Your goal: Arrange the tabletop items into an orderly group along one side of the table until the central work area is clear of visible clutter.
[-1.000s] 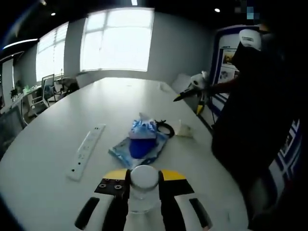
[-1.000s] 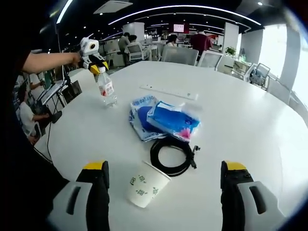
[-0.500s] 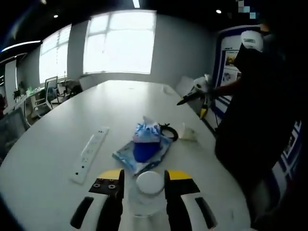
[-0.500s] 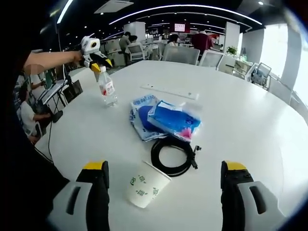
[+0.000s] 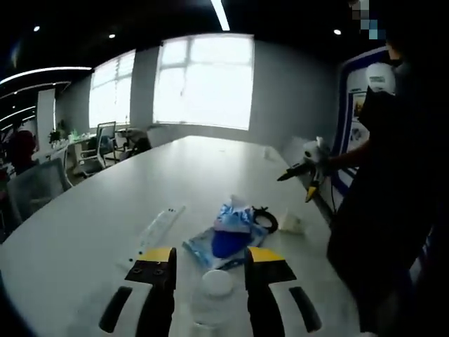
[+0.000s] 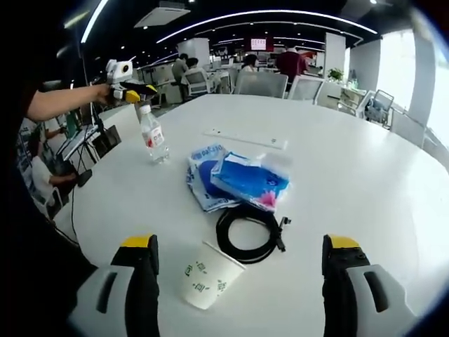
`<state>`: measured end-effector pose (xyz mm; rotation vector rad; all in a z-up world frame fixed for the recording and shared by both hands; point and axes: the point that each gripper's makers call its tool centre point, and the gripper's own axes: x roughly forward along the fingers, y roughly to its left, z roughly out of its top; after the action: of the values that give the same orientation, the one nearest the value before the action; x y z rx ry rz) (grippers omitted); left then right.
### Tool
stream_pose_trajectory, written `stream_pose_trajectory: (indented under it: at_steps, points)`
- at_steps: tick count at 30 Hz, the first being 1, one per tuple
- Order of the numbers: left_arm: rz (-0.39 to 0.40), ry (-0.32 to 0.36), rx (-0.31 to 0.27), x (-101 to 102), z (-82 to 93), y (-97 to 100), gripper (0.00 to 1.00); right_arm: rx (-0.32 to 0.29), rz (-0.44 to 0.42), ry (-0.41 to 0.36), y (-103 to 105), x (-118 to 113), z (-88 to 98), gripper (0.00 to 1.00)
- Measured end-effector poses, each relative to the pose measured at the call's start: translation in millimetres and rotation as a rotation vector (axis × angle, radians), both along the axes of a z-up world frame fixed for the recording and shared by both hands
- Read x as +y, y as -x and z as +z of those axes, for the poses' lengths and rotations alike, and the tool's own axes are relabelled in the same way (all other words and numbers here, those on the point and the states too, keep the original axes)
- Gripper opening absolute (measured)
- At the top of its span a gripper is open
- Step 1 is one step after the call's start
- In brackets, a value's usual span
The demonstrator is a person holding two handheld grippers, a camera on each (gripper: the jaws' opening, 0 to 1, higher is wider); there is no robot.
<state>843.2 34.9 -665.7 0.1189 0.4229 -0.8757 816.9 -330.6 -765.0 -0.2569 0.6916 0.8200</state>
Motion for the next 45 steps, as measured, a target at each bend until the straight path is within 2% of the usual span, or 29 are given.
stream_pose_trajectory:
  at_steps: [2, 5, 8, 13, 15, 18, 19, 20, 23, 24, 29, 34, 38, 45]
  points:
    - [0.021, 0.019, -0.006, 0.1, 2.8, 3.5, 0.37, 0.001, -0.003, -0.023, -1.7, 0.0, 1.6, 0.94]
    - [0.043, 0.020, -0.012, -12.5, 8.2, 16.4, 0.38, -0.002, -0.013, -0.068, -5.1, -0.4, 5.9, 0.96]
    - [0.096, -0.012, -0.025, -21.0, 10.7, 24.5, 0.38, 0.004, -0.016, -0.097, -6.3, -1.5, 7.7, 0.97]
    - [0.246, 0.074, -0.042, -37.6, 26.2, 36.4, 0.38, 0.007, 0.009, -0.142, -1.8, 0.0, 11.2, 0.99]
    - [0.272, 0.098, -0.036, -46.5, 28.8, 44.4, 0.44, 0.002, 0.023, -0.157, 0.6, 1.1, 13.8, 0.99]
    - [0.352, 0.097, -0.075, -51.5, 32.4, 53.9, 0.50, -0.001, 0.028, -0.168, 2.0, 2.1, 16.4, 0.99]
    - [0.370, 0.113, -0.105, -48.9, 34.3, 57.3, 0.51, -0.005, 0.031, -0.173, 2.5, 2.6, 17.9, 0.99]
    - [0.369, 0.117, -0.104, -52.2, 33.9, 62.6, 0.53, -0.009, 0.033, -0.174, 3.2, 3.1, 18.8, 0.99]
    - [0.422, 0.131, -0.078, -52.0, 26.5, 76.7, 0.65, -0.019, 0.040, -0.176, 4.6, 3.1, 21.3, 1.00]
    - [0.477, 0.151, -0.025, -51.6, 19.6, 83.8, 0.69, -0.021, 0.044, -0.179, 5.4, 3.5, 22.1, 1.00]
    - [0.505, 0.152, -0.053, -65.3, 11.8, 107.6, 0.72, -0.023, 0.062, -0.173, 7.5, 4.0, 20.4, 1.00]
    - [0.535, 0.143, -0.043, -71.5, 0.8, 128.6, 0.78, -0.036, 0.095, -0.170, 6.2, 3.5, 22.5, 1.00]
    - [0.555, 0.097, -0.026, -70.8, -15.0, 146.2, 0.85, -0.054, 0.115, -0.144, 0.6, -1.1, 24.4, 1.00]
    - [0.587, 0.075, 0.000, -77.8, -26.9, 161.6, 0.98, -0.081, 0.118, -0.091, -12.0, -12.9, 23.2, 1.00]
